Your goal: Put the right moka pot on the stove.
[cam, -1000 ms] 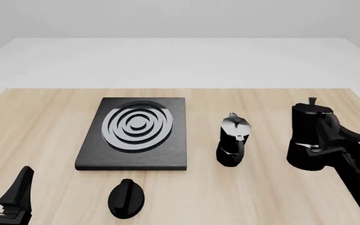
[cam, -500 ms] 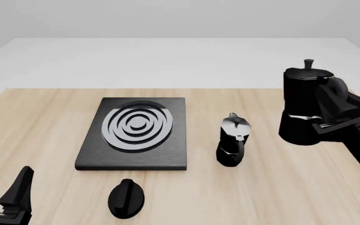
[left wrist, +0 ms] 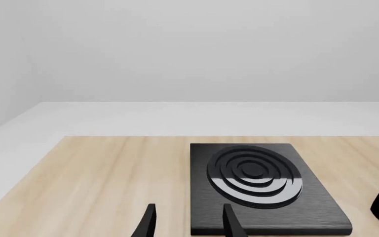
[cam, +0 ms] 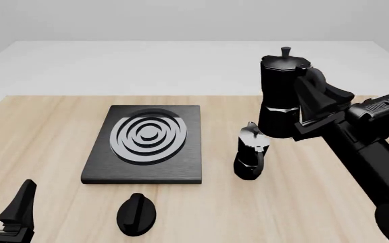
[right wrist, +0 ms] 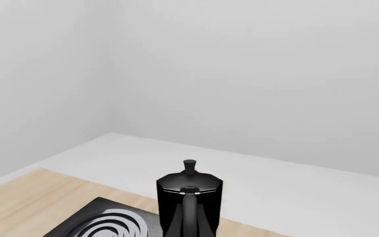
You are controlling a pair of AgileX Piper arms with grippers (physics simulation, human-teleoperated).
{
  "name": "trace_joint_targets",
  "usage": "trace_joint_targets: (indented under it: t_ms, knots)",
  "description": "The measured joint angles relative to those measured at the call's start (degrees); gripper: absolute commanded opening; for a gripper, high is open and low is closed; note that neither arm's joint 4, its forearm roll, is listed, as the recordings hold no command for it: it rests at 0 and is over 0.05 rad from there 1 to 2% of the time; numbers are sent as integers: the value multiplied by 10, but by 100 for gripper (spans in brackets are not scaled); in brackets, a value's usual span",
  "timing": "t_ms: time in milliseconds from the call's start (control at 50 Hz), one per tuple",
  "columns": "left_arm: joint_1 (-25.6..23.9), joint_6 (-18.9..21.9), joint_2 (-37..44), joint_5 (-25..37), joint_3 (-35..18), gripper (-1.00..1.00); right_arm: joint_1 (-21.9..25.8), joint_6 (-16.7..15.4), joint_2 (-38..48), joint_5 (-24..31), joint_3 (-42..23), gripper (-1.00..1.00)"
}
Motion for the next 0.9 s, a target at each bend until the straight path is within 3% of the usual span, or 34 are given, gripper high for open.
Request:
trace_joint_targets:
  t_ms: [320,900]
  knots:
    - [0,0,0,0,0,100,43,-1,110,-105,-25,-100]
    - [0,0,0,0,0,100,89,7,289,-202,-107,-100]
